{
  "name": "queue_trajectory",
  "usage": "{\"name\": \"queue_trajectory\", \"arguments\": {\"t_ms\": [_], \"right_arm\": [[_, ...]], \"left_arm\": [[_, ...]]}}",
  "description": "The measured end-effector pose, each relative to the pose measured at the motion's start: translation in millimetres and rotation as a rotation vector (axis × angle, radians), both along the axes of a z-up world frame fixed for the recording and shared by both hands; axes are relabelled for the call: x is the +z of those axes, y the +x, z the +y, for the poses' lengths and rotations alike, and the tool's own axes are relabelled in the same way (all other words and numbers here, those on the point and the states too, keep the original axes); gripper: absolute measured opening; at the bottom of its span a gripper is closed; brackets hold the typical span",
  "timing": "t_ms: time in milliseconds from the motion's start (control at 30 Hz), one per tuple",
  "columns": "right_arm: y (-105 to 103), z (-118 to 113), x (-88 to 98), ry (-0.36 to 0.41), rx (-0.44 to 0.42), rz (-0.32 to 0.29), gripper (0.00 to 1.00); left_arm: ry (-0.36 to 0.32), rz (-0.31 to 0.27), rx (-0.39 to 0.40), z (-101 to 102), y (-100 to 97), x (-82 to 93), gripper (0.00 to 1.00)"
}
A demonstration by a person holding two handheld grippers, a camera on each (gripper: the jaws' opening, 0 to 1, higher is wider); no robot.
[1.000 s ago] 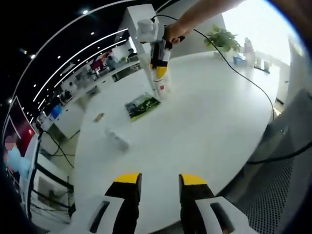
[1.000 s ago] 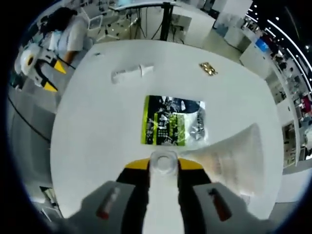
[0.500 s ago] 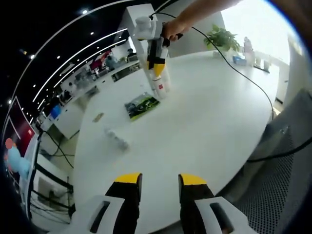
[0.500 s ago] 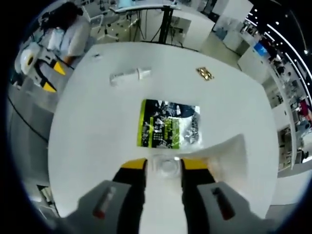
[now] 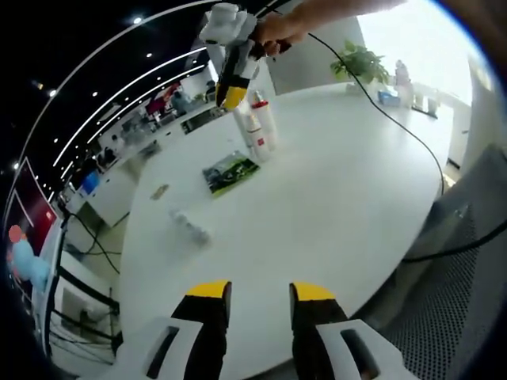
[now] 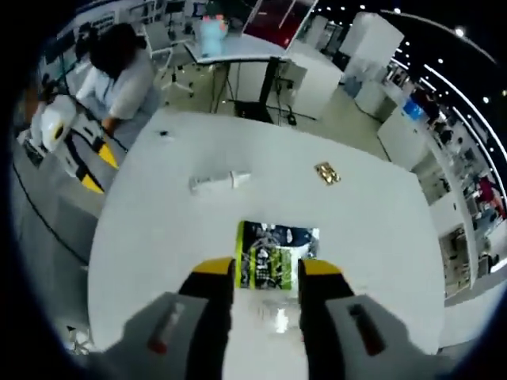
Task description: Arrange the skincare products in the storage area until every visible bottle or jar stands upright without overlapping.
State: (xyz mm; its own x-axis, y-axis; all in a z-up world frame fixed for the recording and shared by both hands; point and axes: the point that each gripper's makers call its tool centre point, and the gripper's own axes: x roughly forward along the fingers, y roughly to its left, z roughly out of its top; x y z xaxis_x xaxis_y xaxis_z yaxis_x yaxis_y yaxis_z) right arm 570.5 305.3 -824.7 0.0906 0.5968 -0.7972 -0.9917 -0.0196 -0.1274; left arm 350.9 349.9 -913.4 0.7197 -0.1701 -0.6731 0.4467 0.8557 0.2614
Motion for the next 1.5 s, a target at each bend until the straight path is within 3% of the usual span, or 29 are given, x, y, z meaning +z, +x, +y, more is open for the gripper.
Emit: {"name": "queue_trajectory", "arguments": {"t_ms": [100,200,333,467,600,833,867,900,1033,1067,1133,1200,1233,1400,1500], "right_arm": [[-26.3,27.9,-14.0,0.008,-0.048,0.142,0.42],[-50.9,60.7,-42.3,-0.01,-0.121,0.289,0.41],[-61.3,86.1,-76.5,-0.048,-0.193,0.379,0.44],[-53.9,110.5,-113.3,-0.054,-0.364,0.451,0.48],[-31.4,117.7,-140.5,-0.072,-0.468,0.366,0.55],[-28.1,135.3,-162.3,-0.078,-0.487,0.302,0.57],[-19.0,139.4,-158.2,-0.037,-0.514,0.239,0.55],[-27.8,132.6,-158.9,-0.081,-0.448,0.227,0.54],[-25.5,125.3,-158.0,-0.081,-0.433,0.151,0.44],[-24.6,121.0,-157.6,-0.079,-0.412,0.106,0.43],[-27.1,123.7,-156.8,-0.019,-0.439,0.134,0.4],[-27.6,123.1,-155.4,0.005,-0.41,0.119,0.25],[-24.2,127.6,-156.7,0.025,-0.41,0.131,0.22],[-21.5,129.6,-158.6,0.011,-0.388,0.147,0.21],[-26.9,130.3,-157.5,0.016,-0.388,0.191,0.21]], "left_arm": [[-0.002,-0.003,0.003,0.5,0.5,0.6,0.31],[-0.001,-0.002,0.006,1.0,0.3,0.5,0.3],[-0.003,-0.017,0.016,3.0,1.7,3.2,0.29],[0.001,-0.025,0.023,5.1,2.6,4.5,0.29],[-0.01,-0.037,0.023,4.4,3.2,7.0,0.29],[-0.022,-0.038,0.028,5.6,2.8,6.8,0.28],[-0.024,-0.038,0.03,6.3,2.6,6.7,0.28],[-0.028,-0.037,0.035,7.0,2.4,6.5,0.28],[-0.03,-0.029,0.026,5.1,1.5,4.8,0.27],[-0.034,-0.03,0.026,4.9,1.6,4.8,0.27],[-0.039,-0.03,0.025,4.0,1.9,5.0,0.27],[-0.041,-0.026,0.018,2.9,1.7,4.1,0.27],[-0.042,-0.024,0.019,3.0,1.6,3.8,0.27],[-0.034,-0.018,0.025,4.8,1.7,2.2,0.27],[-0.029,-0.012,0.03,6.2,1.5,1.0,0.27]]}}
